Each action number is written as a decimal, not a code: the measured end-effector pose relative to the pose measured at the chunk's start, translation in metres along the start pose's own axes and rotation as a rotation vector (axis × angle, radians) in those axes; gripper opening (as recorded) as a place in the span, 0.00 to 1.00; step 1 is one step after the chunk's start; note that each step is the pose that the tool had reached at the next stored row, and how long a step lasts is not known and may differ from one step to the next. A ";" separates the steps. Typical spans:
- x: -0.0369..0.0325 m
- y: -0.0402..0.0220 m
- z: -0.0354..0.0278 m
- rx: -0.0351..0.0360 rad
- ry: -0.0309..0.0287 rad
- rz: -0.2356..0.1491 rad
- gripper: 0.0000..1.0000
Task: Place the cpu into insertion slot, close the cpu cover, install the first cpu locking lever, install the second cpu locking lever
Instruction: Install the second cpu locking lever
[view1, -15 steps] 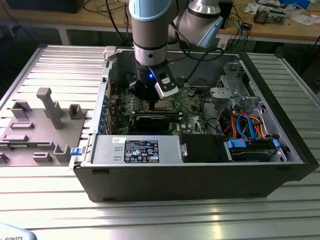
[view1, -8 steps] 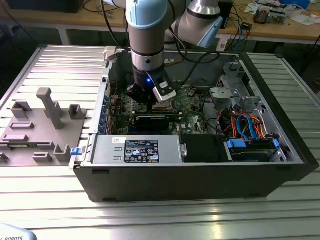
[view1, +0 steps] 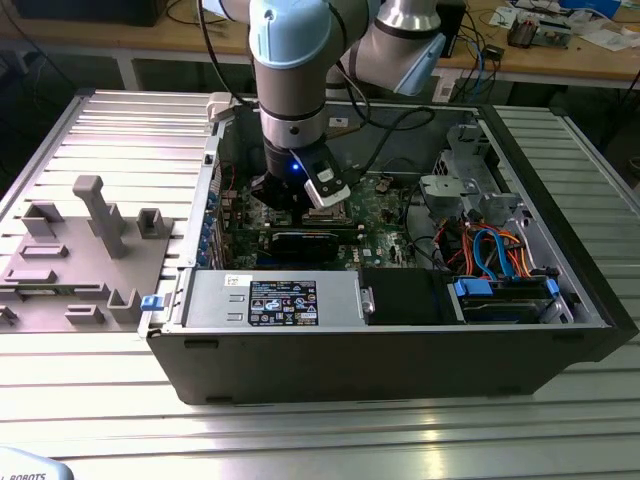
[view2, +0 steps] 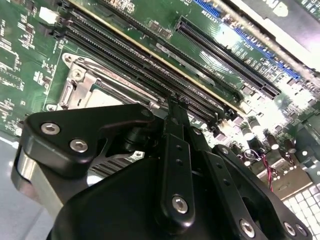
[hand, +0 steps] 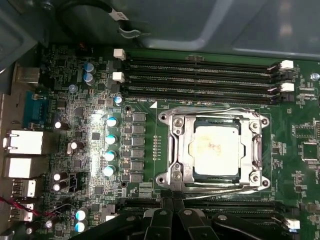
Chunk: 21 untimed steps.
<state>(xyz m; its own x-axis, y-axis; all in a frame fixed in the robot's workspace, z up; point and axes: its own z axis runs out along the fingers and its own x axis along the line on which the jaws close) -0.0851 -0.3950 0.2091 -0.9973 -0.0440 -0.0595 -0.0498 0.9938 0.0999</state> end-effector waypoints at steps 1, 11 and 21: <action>0.0006 0.0003 0.0013 -0.0034 0.0003 -0.006 0.11; 0.0043 0.0036 0.0087 -0.0258 0.0036 -0.055 0.11; -0.0027 0.0126 0.0004 0.0361 0.0048 -0.059 0.11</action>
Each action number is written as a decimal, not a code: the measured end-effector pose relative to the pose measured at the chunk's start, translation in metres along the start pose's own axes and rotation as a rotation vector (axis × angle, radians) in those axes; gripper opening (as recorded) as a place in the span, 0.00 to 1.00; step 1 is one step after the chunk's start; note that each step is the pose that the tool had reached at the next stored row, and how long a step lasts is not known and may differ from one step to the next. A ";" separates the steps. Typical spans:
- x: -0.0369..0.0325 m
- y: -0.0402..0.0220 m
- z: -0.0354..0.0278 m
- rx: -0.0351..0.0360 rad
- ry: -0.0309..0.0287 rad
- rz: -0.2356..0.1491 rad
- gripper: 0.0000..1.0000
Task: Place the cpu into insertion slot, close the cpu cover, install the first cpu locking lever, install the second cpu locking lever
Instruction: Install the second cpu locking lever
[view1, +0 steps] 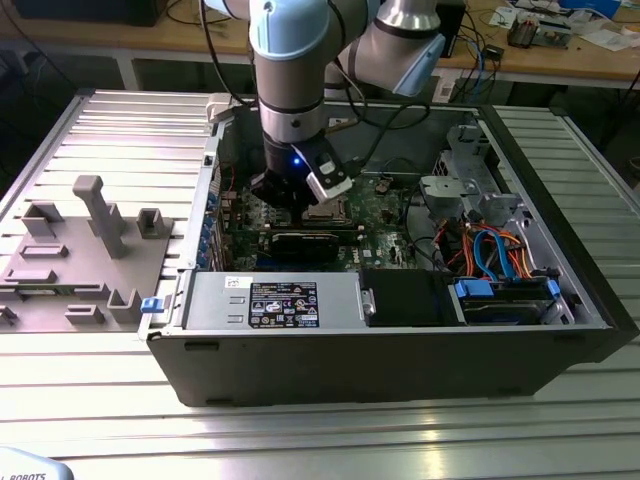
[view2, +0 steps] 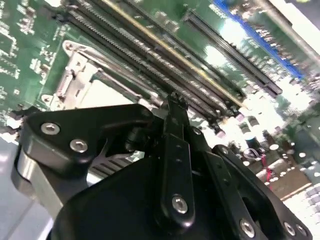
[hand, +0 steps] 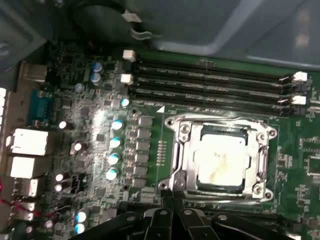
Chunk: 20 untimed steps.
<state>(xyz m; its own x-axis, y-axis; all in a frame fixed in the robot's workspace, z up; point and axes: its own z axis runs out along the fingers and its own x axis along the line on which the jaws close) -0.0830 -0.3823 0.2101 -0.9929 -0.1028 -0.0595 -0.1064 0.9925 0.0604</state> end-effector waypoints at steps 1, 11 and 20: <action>-0.0020 0.0020 0.0002 0.0010 0.0016 0.000 0.11; -0.0370 0.0180 0.0033 0.0118 0.0241 0.001 0.11; -0.0508 0.0253 -0.0108 0.0464 0.0320 -0.001 0.11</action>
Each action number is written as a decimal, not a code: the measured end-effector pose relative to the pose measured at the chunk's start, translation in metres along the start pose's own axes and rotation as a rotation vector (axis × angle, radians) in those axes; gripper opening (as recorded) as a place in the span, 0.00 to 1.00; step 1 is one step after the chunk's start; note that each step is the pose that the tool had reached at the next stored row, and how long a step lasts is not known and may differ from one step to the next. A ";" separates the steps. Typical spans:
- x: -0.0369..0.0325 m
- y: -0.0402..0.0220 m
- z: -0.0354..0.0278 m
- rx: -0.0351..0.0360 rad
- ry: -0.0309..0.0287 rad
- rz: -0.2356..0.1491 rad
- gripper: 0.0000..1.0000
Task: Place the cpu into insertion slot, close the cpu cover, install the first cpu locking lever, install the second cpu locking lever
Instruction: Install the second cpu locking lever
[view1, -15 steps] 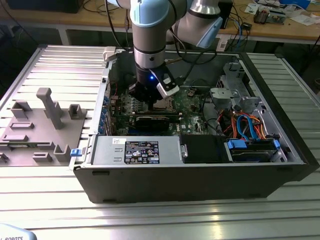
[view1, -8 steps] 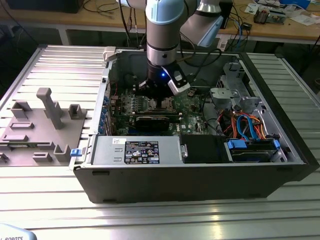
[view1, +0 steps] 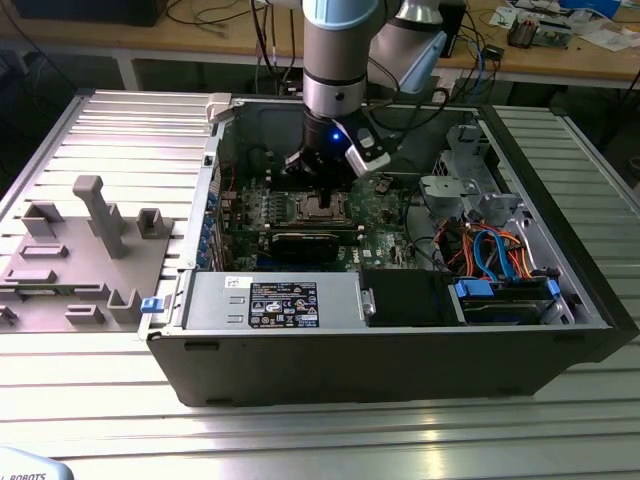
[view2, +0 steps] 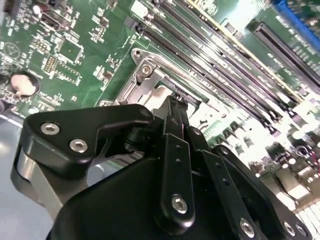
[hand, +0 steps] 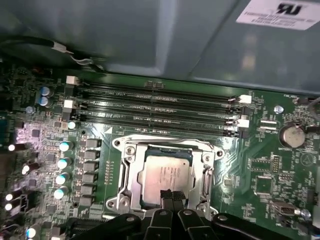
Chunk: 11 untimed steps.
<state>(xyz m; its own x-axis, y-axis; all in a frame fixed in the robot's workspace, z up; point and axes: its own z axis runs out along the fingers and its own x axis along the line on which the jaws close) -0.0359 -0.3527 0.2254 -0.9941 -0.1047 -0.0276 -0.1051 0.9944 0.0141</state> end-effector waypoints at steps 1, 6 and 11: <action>-0.0001 0.0001 -0.0041 0.0006 0.0000 0.000 0.11; -0.0005 0.0003 -0.0186 0.0009 0.0000 0.000 0.11; -0.0005 0.0003 -0.0190 0.0008 0.0000 0.000 0.11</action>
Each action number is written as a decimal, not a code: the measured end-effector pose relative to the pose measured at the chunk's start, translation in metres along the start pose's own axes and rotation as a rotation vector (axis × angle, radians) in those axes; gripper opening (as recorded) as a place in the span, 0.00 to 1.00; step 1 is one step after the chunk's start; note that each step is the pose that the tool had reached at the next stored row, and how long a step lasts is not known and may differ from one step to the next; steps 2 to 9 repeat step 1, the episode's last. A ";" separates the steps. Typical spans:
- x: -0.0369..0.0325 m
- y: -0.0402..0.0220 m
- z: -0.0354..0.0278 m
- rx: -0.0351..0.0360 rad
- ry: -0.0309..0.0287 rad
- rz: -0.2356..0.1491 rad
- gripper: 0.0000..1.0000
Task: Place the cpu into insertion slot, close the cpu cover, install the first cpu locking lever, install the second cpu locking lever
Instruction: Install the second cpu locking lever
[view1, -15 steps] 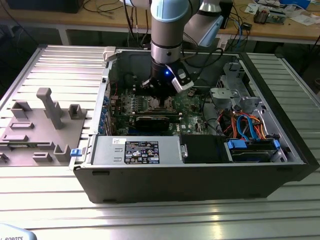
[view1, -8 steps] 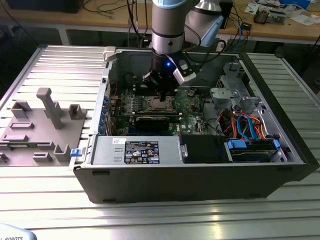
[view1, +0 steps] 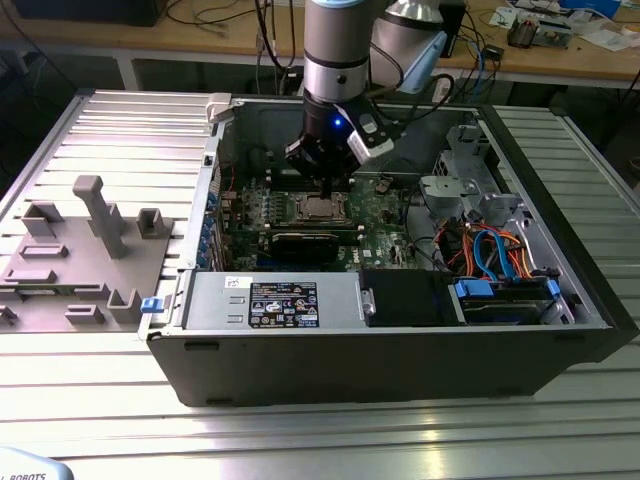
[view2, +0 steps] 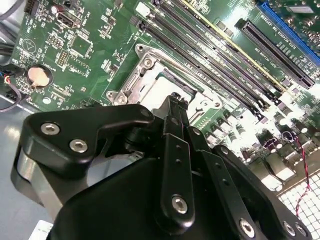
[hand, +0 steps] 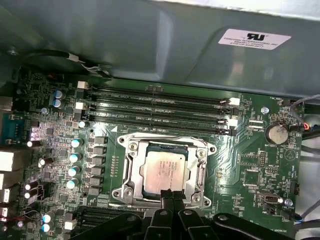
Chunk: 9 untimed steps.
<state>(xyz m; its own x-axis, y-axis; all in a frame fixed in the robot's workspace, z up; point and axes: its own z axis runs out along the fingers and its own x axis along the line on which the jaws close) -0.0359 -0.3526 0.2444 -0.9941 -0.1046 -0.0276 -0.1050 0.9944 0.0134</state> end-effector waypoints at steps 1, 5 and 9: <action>0.0000 0.0000 0.0000 0.0001 0.0001 0.000 0.11; 0.0000 0.0000 0.0000 0.0001 0.0001 0.000 0.11; 0.0000 0.0000 0.0000 0.0001 0.0001 0.000 0.11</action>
